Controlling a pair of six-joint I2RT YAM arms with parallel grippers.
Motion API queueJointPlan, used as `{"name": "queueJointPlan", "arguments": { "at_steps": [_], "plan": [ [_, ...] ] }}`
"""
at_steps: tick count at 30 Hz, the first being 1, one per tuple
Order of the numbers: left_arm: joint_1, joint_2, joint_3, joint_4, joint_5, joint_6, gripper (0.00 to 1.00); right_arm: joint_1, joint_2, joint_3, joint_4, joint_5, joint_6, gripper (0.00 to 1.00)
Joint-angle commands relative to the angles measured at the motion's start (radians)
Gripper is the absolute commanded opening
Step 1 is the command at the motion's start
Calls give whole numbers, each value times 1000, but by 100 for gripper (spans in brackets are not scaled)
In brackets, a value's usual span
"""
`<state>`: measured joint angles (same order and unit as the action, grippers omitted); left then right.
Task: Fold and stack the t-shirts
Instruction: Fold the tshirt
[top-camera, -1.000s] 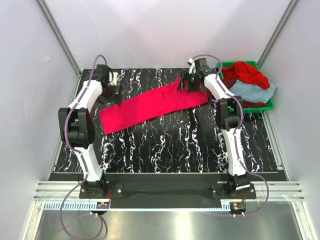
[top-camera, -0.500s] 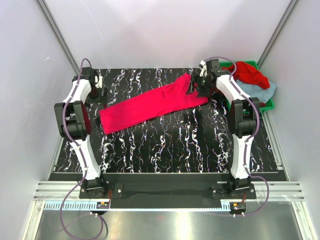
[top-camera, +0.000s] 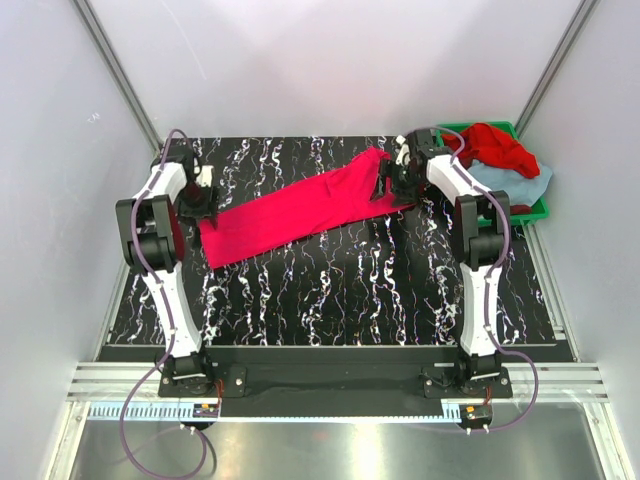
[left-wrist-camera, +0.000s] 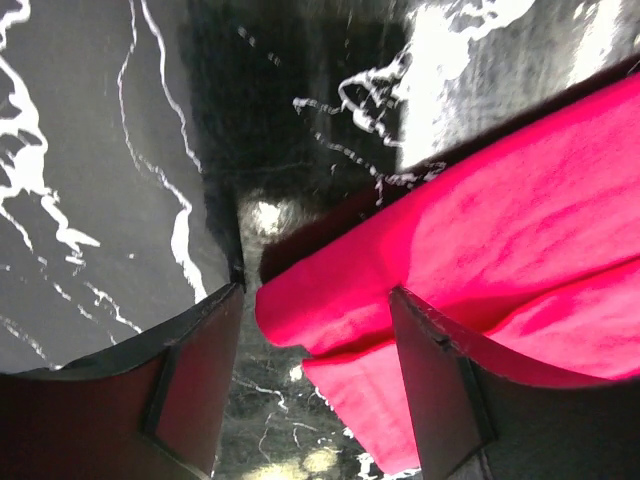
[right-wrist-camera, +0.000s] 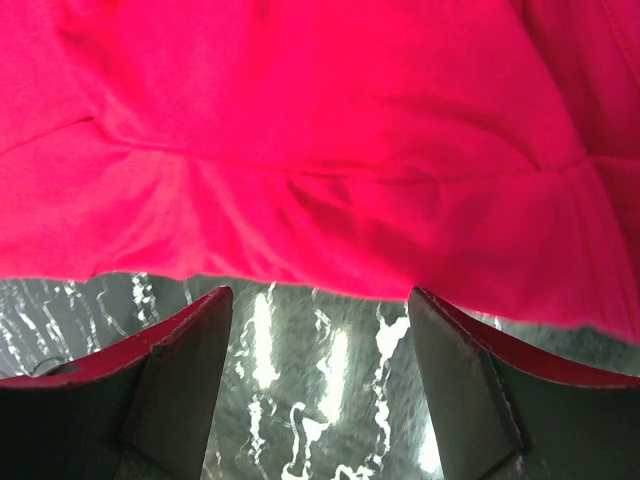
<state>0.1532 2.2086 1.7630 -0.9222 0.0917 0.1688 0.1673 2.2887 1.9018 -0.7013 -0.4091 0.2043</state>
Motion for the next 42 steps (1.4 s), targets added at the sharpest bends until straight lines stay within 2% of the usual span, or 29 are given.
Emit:
{"name": "queueJointPlan", "arguments": {
  "at_steps": [1, 4, 5, 6, 7, 10, 14, 24, 28, 35, 38, 42],
  "plan": [
    [5, 16, 61, 6, 42, 20, 65, -5, 29, 57, 11, -4, -16, 79],
    [5, 37, 76, -3, 62, 35, 44, -5, 52, 69, 11, 4, -22, 79],
    [3, 36, 78, -3, 68, 38, 34, -5, 54, 71, 11, 9, -22, 79],
    [3, 33, 75, -7, 71, 38, 18, -5, 60, 72, 14, 12, -25, 79],
    [3, 25, 66, -7, 75, 38, 11, -5, 63, 80, 14, 18, -23, 79],
    [5, -4, 29, -12, 101, 40, 0, -5, 80, 97, 16, 26, -29, 79],
    [3, -56, -34, -21, 126, 31, 0, -5, 116, 138, 14, 36, -37, 79],
    [-24, -242, -276, -73, 204, 8, 0, -6, 242, 364, 13, 56, -48, 79],
    [-79, -314, -388, -67, 230, 3, 0, -6, 285, 443, 22, 55, -45, 79],
    [-185, -404, -494, -63, 253, -12, 0, -6, 351, 548, 63, 64, -43, 79],
    [-221, -438, -545, -61, 275, -12, 0, -5, 411, 681, 62, 69, -36, 80],
    [-273, -473, -612, -53, 293, -14, 1, -5, 466, 766, 95, 72, -8, 81]
  ]
}}
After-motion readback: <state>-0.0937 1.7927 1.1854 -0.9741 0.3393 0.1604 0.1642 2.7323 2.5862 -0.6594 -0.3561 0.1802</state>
